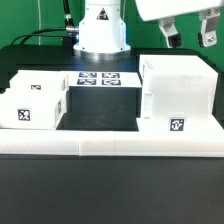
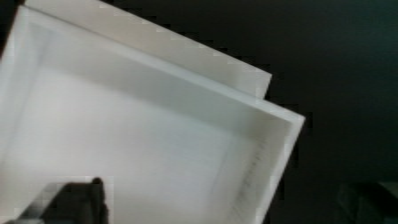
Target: Assemble drawer
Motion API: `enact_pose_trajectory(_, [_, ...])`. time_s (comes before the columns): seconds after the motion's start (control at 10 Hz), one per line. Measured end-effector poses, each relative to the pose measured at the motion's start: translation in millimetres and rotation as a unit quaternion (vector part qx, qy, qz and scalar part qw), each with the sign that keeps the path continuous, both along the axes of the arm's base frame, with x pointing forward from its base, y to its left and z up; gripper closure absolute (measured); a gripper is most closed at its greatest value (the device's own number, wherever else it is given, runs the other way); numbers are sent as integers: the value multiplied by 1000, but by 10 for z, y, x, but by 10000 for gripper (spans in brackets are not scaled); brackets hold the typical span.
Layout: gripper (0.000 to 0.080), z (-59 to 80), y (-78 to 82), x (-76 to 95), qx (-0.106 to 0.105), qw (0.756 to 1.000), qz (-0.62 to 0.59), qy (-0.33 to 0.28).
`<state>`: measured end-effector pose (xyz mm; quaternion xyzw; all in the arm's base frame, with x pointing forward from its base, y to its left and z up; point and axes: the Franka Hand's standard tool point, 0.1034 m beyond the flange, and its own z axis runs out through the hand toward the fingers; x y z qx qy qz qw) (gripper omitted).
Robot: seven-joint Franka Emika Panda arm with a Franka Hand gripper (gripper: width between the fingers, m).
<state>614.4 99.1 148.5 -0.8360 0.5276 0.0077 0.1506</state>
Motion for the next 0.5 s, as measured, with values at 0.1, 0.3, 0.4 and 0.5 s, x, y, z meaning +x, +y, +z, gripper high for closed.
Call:
enact_pose_trajectory(0.1, [151, -10, -9, -15, -6, 999, 38, -5])
enact_pose_trajectory(0.3, [151, -53, -145, -163, -37, 977, 208, 3])
enact_pose_trajectory(0.4, [151, -59, -242, -205, -46, 963, 266, -3])
enact_pose_trajectory(0.5, [151, -81, -445, -270, -56, 941, 333, -19])
